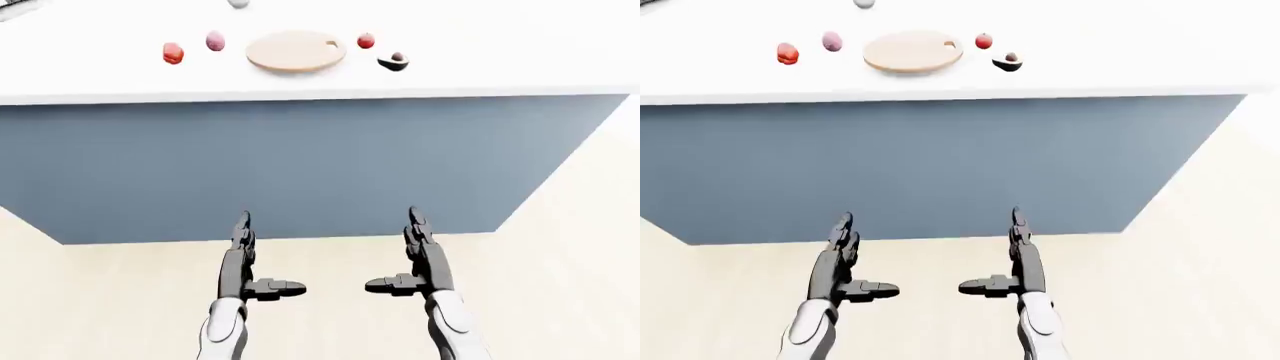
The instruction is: Place the avocado, onion, tomato and bell pepper on the cutting board.
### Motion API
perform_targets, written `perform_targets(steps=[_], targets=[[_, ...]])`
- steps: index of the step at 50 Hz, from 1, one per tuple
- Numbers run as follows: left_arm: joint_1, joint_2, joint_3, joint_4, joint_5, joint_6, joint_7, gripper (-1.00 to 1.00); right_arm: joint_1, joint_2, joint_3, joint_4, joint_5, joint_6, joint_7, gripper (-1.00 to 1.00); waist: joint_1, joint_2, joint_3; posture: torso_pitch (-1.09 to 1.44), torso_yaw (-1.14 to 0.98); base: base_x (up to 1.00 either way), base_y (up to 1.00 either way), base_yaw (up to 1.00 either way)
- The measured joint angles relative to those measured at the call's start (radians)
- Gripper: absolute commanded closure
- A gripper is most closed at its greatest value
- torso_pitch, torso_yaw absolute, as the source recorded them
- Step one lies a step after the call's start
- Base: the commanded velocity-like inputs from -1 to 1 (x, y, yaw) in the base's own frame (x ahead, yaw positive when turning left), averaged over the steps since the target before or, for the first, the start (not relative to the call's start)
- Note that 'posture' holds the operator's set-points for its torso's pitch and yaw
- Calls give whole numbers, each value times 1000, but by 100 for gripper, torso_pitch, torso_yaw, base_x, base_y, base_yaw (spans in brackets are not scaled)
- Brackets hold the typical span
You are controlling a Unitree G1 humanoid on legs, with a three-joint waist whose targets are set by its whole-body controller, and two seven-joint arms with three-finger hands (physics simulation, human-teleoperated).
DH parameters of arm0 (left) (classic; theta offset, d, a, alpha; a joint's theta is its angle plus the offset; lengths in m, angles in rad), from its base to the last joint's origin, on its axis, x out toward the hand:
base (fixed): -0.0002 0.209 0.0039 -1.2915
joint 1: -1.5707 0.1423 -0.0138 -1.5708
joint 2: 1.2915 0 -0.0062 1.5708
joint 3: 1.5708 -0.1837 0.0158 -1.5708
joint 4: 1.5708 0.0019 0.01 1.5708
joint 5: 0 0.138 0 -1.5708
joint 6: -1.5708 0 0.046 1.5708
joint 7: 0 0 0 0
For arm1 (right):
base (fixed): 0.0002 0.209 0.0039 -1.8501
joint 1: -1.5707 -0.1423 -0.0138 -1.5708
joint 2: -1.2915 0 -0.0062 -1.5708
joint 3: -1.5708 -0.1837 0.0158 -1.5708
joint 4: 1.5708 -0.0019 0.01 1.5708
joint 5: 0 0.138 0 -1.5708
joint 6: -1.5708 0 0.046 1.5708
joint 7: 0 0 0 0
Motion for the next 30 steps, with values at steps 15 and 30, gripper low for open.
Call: perform_targets(steps=[15,30], targets=[[27,6,45,-646,721,3,401,-100,71,-14,-23,-507,-380,0,-124,-100,4,-3,-59,0,0,0,0,0],[34,-29,15,-1015,1100,-9,341,-100,114,12,4,-1019,-895,-128,-111,-100,4,-3,-63,0,0,0,0,0]])
